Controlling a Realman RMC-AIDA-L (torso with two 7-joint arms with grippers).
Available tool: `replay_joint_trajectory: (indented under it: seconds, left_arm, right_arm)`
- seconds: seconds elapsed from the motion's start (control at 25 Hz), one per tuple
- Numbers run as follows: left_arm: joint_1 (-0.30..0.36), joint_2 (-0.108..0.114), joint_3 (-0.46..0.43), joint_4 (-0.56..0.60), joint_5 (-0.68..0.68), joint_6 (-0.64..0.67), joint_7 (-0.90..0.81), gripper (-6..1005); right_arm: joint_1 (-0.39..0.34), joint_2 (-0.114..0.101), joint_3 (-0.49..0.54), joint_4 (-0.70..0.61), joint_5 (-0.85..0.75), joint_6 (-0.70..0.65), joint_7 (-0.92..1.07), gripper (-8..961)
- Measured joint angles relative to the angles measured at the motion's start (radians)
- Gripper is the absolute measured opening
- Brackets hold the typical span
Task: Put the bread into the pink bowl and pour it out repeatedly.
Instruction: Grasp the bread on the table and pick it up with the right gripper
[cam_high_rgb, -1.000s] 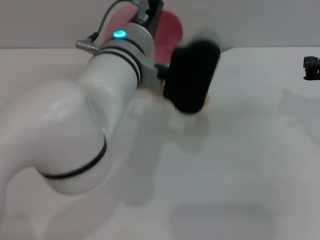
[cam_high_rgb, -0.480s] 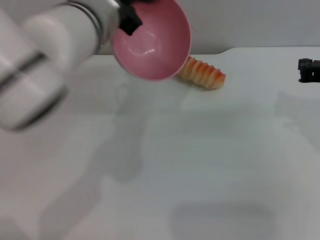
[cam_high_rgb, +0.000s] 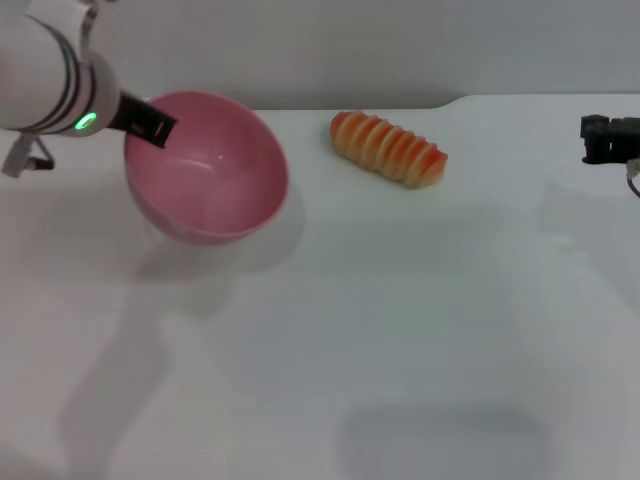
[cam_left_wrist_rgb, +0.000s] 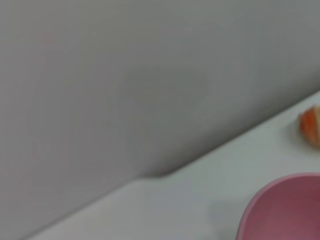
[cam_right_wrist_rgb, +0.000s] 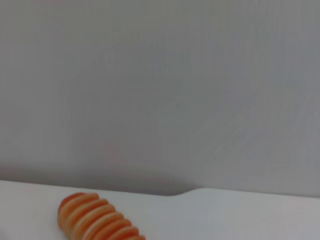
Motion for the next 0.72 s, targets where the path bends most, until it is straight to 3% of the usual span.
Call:
replay_joint_trajectory:
  seconds: [0.2,0.36,0.52,0.72]
  left_arm:
    - [0.016,0.001,-0.029,-0.003,-0.017,-0.021,0.007,39]
    - [0.022,0.000,-0.029,-0.031,-0.025,-0.005,0.017,39]
    - [0.010,0.001,-0.027,-0.059,-0.031,0.002,0.017,39]
    - [0.006,0.001,-0.022,-0.063,-0.031,0.016,0.017,39]
  right_arm:
    - [0.003,0.001,-0.025,0.022,-0.029,-0.093,-0.001,-1]
    - [0.022,-0.001,-0.051,0.091,-0.046,-0.220,-0.001,77]
    - [0.107,-0.003,-0.036,0.205,-0.043,-0.245,0.000,155]
    - [0.239,-0.003,-0.035,0.374,-0.046,-0.255,-0.004,348]
